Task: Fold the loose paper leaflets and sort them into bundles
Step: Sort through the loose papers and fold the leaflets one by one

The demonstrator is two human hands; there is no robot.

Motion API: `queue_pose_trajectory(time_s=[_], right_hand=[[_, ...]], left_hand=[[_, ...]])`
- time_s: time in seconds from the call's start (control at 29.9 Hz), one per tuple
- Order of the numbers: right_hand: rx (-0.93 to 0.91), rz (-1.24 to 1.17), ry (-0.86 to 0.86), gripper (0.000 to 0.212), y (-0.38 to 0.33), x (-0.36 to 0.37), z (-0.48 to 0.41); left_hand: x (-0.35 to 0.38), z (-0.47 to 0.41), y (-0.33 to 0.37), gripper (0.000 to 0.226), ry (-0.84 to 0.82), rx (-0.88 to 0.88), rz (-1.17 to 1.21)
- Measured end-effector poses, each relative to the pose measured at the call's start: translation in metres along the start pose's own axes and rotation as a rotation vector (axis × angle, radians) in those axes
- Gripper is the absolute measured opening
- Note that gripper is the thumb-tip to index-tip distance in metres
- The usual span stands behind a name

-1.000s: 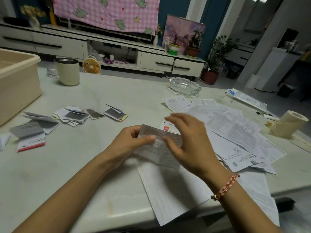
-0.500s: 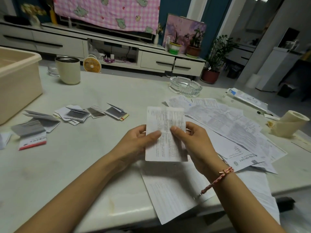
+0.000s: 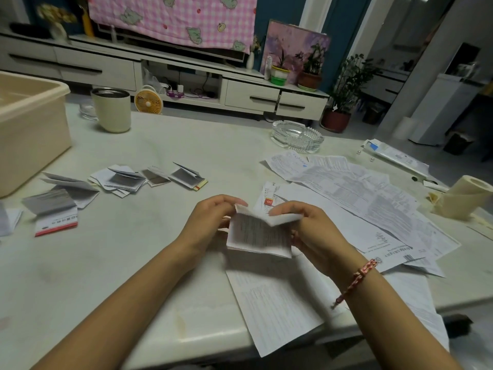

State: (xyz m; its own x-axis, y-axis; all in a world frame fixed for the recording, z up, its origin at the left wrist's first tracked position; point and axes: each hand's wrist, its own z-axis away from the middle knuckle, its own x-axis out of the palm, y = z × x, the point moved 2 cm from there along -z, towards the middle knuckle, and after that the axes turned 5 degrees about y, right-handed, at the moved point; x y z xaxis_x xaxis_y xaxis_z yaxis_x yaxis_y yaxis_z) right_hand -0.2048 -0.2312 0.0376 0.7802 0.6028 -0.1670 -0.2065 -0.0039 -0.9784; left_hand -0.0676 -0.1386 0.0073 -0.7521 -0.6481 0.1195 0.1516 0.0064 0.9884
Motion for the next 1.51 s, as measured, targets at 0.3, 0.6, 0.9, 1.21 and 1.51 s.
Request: queue_pose_trajectory(time_s=[0.3, 0.6, 0.9, 1.21, 1.51], right_hand=[[-0.23, 0.177, -0.011, 0.036, -0.006, 0.005, 0.008], [-0.248, 0.337, 0.053, 0.011, -0.008, 0.005, 0.002], [-0.21, 0.408, 0.072, 0.022, -0.008, 0.004, -0.006], [-0.14, 0.107, 0.112, 0.013, -0.007, 0.004, -0.005], [-0.312, 0.237, 0.059, 0.017, 0.012, 0.05, 0.005]], left_hand=[[0.002, 0.004, -0.005, 0.015, -0.117, -0.085, -0.092], [0.004, 0.003, -0.006, 0.011, -0.035, 0.175, -0.263], [0.0, 0.001, 0.001, 0.012, -0.018, 0.201, -0.208], [-0.003, -0.003, -0.004, 0.012, 0.119, 0.138, -0.076], [-0.005, -0.008, -0.01, 0.012, 0.263, 0.115, -0.01]])
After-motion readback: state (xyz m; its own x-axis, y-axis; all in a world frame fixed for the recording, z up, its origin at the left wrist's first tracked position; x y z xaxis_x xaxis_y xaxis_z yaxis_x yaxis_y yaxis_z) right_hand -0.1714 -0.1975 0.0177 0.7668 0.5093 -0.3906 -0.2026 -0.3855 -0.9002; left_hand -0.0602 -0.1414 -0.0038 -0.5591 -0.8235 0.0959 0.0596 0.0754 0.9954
